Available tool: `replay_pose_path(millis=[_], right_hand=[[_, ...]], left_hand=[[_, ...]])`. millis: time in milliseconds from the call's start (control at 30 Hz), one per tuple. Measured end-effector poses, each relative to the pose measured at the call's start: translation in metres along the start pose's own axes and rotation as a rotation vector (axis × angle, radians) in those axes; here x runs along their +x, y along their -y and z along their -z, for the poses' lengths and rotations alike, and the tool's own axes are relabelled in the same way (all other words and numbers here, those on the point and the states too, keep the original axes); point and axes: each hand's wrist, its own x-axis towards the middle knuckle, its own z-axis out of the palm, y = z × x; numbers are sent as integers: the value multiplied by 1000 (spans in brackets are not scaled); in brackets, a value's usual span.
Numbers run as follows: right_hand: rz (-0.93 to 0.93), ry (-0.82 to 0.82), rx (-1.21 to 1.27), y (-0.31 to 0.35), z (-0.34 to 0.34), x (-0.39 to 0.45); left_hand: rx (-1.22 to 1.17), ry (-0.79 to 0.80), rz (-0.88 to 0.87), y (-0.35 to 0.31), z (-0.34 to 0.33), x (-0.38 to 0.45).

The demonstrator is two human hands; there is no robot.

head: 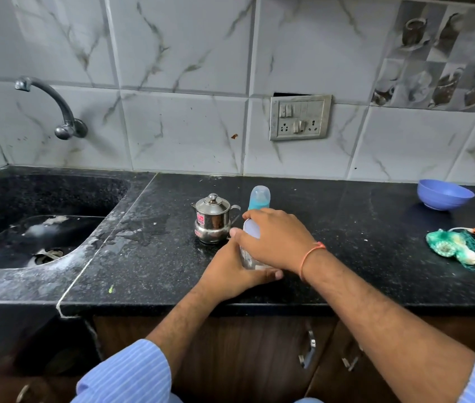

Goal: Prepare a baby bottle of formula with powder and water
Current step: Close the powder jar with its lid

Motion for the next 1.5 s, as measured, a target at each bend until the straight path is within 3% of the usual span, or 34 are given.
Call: replay_pose_path(millis=[100,267,467,533,633,800,867,933,1000,1100,1267,1400,1500], right_hand=[[176,310,-67,-18,35,3],[337,408,-182,-31,74,16],[208,185,-604,-4,63,16],[242,219,-508,-7,69,19],[335,401,-302,-11,84,24],[225,186,-639,-9,71,28],[276,220,-449,-12,75,27],[332,363,-262,-12,83,28],[343,366,-309,-11,79,27],[300,201,-535,-7,70,28],[431,314,-417,-18,69,31],[534,248,-478,-30,58,34],[493,227,-495,-29,53,38]], left_hand=[[9,7,4,2,1,1],[46,21,8,0,1,0],[27,38,46,2,-1,-3],[33,31,35,2,0,-2],[62,16,22,0,0,-2],[84,26,10,-3,1,-3],[85,25,13,-5,1,-4],[77,14,23,-3,1,-4],[75,10,24,-2,1,-3],[72,19,16,-2,1,-5],[75,8,34,-3,1,-5],[99,11,35,-2,2,-4],[90,3,50,-1,1,-3]])
